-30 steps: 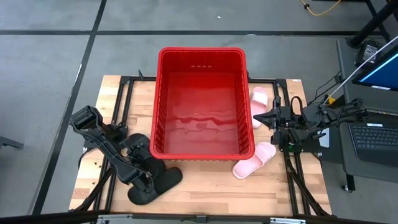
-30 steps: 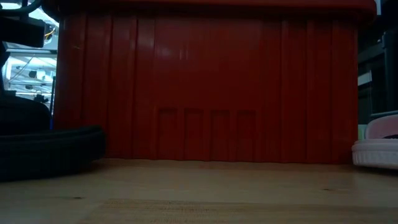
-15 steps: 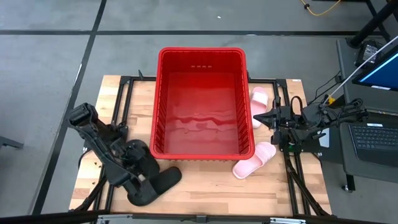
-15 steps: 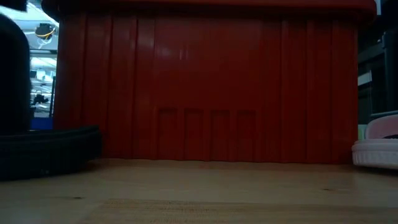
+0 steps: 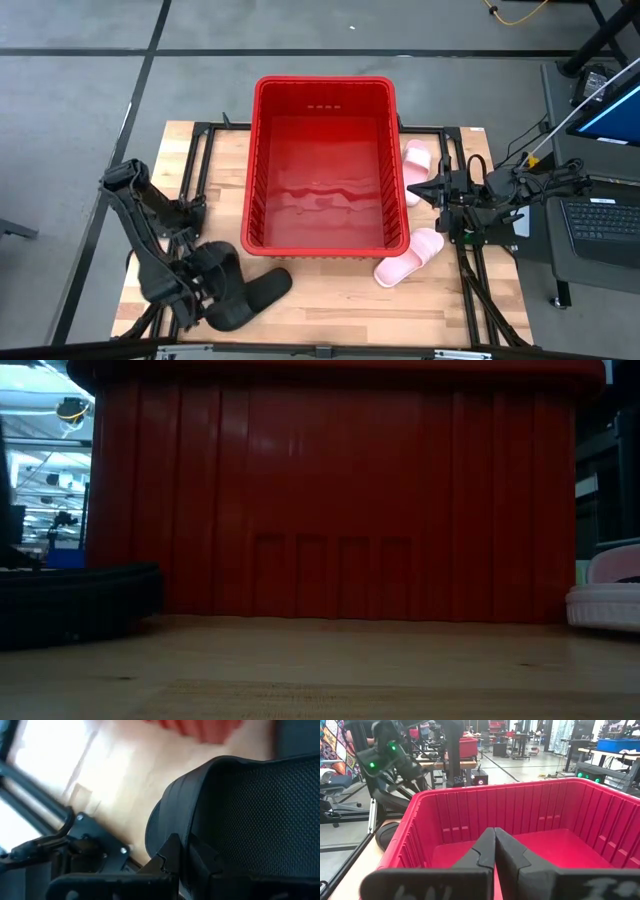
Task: Pick and place slides into bin
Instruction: Put the top left black slide into the red bin
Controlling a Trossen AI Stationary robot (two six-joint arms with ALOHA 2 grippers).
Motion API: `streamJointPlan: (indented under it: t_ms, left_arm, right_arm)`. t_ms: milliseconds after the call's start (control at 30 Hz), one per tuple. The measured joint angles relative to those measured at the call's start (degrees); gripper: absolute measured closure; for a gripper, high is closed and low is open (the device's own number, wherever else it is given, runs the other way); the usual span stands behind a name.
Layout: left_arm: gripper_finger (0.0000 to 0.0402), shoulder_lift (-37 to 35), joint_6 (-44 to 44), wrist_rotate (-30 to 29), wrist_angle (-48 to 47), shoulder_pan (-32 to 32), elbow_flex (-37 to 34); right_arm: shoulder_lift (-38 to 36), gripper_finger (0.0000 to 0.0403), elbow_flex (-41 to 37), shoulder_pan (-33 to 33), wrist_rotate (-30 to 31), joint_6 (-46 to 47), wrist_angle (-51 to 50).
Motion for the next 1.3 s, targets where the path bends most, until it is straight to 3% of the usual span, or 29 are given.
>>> streamJointPlan:
  t_ms: [667,1067,1167,1300]
  left_arm:
    - [0.0395,-0.6,17.1,0.2,0.4,-3.5,18.7]
    - [0.0395,-0.5,41.7,-10.4,16.5,-3.7,20.3]
    - [0.0395,-0.5,51.3,-16.6,20.8,-3.7,20.2]
    - [0.0395,0.6,68.1,-30.6,25.9,-3.1,20.2]
  right_arm:
    - [0.0,0.0392,0.0,0.0,0.7,2.8,0.0]
    - [0.0,0.0392,0.0,0.0,0.7,6.0,0.5]
    - [0.3,0.0392,0.0,0.0,0.7,6.1,0.5]
    - [0.3,0.0392,0.0,0.0,0.7,7.4,0.7]
